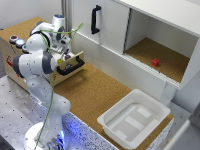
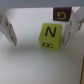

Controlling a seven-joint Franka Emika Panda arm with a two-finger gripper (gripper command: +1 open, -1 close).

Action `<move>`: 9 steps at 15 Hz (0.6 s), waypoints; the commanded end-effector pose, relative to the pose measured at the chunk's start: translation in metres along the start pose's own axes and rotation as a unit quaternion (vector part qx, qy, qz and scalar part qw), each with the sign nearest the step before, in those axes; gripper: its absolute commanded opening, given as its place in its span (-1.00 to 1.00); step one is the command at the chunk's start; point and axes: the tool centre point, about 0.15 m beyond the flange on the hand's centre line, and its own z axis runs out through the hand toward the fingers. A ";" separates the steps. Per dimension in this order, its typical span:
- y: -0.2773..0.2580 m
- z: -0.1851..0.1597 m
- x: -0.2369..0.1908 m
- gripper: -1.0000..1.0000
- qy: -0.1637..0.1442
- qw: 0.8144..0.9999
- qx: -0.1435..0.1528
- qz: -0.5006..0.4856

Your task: Place the yellow object on top of the drawer

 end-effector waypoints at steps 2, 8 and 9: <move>0.010 0.021 -0.002 1.00 0.039 0.999 0.030 0.014; 0.013 0.010 -0.001 -1.00 0.055 0.997 0.008 0.047; 0.014 0.011 -0.002 -1.00 0.055 0.997 0.008 0.052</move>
